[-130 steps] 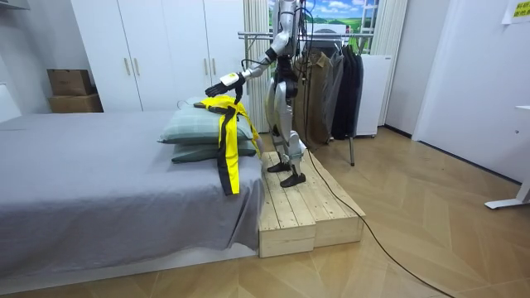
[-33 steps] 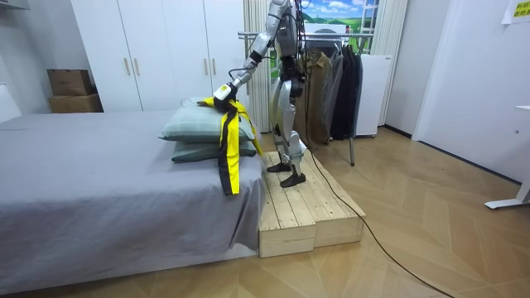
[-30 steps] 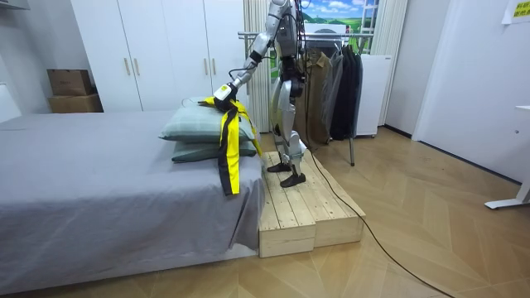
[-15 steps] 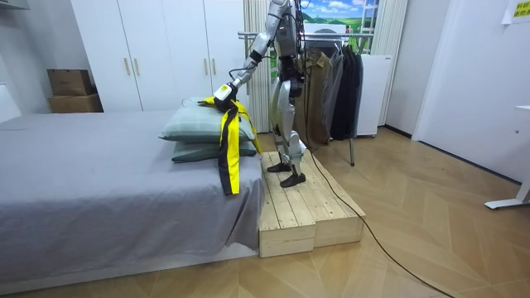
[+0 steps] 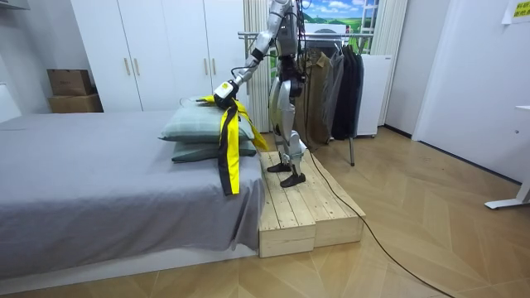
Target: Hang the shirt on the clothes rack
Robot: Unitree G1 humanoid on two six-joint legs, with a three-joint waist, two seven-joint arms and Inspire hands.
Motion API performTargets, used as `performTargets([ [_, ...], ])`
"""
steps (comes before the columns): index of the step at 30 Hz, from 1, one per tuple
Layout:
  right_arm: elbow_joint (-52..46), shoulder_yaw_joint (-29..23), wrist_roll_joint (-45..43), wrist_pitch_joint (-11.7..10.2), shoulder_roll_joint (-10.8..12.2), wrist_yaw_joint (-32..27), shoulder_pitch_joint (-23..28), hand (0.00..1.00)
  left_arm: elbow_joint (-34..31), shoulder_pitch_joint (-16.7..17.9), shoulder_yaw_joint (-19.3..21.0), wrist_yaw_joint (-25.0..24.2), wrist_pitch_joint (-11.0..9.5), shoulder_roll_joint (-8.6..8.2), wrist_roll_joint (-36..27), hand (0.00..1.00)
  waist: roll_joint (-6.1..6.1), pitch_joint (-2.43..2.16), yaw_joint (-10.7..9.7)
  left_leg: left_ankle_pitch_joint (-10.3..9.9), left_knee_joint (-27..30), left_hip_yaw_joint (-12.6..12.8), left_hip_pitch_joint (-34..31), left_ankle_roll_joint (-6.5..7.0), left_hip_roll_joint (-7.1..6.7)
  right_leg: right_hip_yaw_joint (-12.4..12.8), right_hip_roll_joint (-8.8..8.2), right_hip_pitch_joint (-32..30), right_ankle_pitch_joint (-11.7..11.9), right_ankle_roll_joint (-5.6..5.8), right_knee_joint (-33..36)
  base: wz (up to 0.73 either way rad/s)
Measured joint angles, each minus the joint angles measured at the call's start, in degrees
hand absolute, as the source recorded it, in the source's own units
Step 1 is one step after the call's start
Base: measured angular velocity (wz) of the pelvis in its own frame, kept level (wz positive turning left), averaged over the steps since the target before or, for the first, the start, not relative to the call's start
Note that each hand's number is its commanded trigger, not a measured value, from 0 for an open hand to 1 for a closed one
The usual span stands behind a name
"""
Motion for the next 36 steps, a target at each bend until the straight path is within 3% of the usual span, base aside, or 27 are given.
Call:
performTargets([
  [6, 0.1, 0.0, 0.1, -0.2, -0.2, 0.5, 0.4, 0.00, -9.4, 6.3, 0.0, 1.6, -0.6, -1.36, -0.1, 1.00, 0.32, -0.14, 0.4, 0.2, -1.2, -1.6, 2.1, 0.08, -0.28, -0.9, -0.18, 2.5, 0.0, 0.06, -0.6, 0.12],
  [10, 0.1, 0.0, 0.4, -0.2, -0.6, 0.7, 1.1, 0.00, -18.9, 11.1, -0.2, 1.5, -0.6, -1.49, -0.2, 1.00, 0.77, -0.19, 1.8, 0.3, -1.2, -2.4, 2.9, 0.08, -0.28, -2.1, -0.16, 4.1, 0.1, 0.20, -1.7, 0.10],
  [18, 0.4, -2.6, 0.0, 0.0, -1.0, 1.9, 2.3, 0.00, -31.6, 17.1, -1.1, 1.0, -0.6, -1.79, -2.3, 1.00, 1.61, -0.23, 3.0, 0.3, -1.6, -3.9, 5.3, 0.04, -0.30, -3.5, -0.18, 7.0, 0.1, 0.20, -2.0, 0.11],
  [23, 1.0, -3.9, 0.0, 0.4, -0.9, 2.6, 2.5, 0.00, -33.6, 18.0, -1.2, 0.8, -0.8, -2.02, -4.0, 1.00, 1.74, -0.21, 3.1, 0.3, -2.1, -4.3, 7.2, -0.03, -0.49, -3.7, -0.18, 9.3, 0.1, 0.24, -2.9, 0.05],
  [29, 2.6, -5.1, -1.0, 0.8, -1.3, 4.0, 2.5, 0.00, -42.1, 19.0, -1.0, 1.0, -2.0, -1.61, -4.5, 1.00, 1.89, -0.32, 4.9, 0.4, -2.7, -4.1, 8.9, -0.18, -1.15, -3.0, -0.05, 11.0, -0.1, 0.43, -3.8, -0.03],
  [33, 2.5, -5.2, -1.3, 1.4, -1.6, 4.4, 2.9, 0.00, -50.2, 19.0, -1.0, 1.0, -2.0, -1.50, -4.4, 1.00, 1.95, -0.69, 6.2, 0.5, -3.0, -4.1, 9.2, -0.14, -1.22, -2.6, -0.05, 11.1, -0.1, 0.50, -3.8, 0.00],
  [36, 2.5, -6.1, -1.7, 1.7, -1.6, 4.4, 3.2, 0.00, -52.5, 19.0, -0.8, 1.1, -2.0, -1.46, -4.4, 1.00, 2.07, -0.87, 6.3, 0.5, -3.3, -4.1, 10.1, -0.16, -1.23, -2.4, -0.05, 12.0, -0.2, 0.55, -3.9, 0.00],
])
